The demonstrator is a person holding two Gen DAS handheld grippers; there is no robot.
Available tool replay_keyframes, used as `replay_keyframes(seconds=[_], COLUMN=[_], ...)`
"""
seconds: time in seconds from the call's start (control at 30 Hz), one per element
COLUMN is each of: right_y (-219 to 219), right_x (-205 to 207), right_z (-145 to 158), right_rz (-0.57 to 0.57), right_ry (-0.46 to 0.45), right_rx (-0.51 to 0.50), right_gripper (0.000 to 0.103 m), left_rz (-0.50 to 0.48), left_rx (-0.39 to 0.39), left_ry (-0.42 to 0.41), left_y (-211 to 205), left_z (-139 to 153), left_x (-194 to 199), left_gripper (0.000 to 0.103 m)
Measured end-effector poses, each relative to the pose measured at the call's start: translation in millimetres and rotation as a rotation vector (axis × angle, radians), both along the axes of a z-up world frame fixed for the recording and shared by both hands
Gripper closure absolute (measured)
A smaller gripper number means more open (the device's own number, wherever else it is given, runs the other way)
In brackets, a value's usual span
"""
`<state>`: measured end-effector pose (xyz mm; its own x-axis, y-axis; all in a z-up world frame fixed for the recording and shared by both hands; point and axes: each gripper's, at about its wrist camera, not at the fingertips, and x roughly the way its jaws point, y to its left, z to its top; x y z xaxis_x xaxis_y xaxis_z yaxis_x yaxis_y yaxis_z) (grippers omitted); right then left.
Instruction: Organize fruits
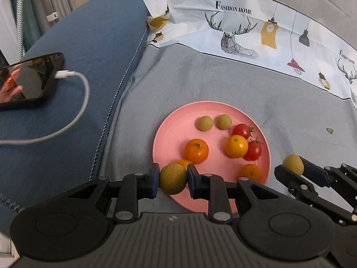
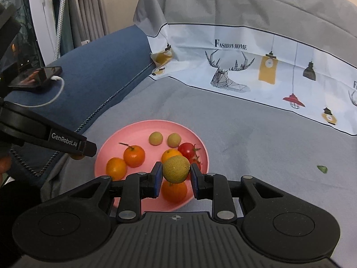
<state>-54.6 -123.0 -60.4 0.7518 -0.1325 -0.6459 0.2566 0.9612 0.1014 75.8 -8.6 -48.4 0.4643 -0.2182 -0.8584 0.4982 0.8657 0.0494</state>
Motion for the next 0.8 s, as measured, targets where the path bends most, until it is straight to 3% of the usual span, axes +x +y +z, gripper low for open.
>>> replay_keyframes(seconds=[0.53,0.57,0.6,0.63,0.67,0.73,0.8], right_y=[-13.5,-13.2,-12.5,-11.5,-9.9,-5.6,-1.9], right_x=[52.1,54.8,57.5,59.8,61.8,62.1,57.0], right_z=[-38.2,-38.7,-38.4,-37.4,-35.6,-31.8,-27.8], right_rz=[0.035,0.05,0.071,0.088,0.098,0.112,0.119], right_ry=[0.057,0.056,0.052,0.043,0.039,0.03,0.019], right_rx=[0.005,0.003,0.0,-0.008,-0.023,-0.065,-0.09], right_gripper=[0.075,0.075,0.073,0.059,0.037,0.019,0.015], left_rz=[-0.026,-0.034,-0.041,-0.04,-0.028,-0.034,-0.063], left_rx=[0.055,0.056,0.06,0.065,0.07,0.049,0.064], left_ry=[0.027,0.02,0.01,-0.005,-0.033,-0.09,-0.094], left_y=[-32.6,-33.8,-34.8,-35.5,-35.1,-31.5,-30.5], left_z=[-40.4,-40.0,-38.6,-36.6,-33.5,-26.5,-23.3], left_x=[41.7,42.9,44.0,44.4,44.1,39.4,34.3], left_gripper=[0.074,0.068,0.042,0.023,0.0,0.0,0.0])
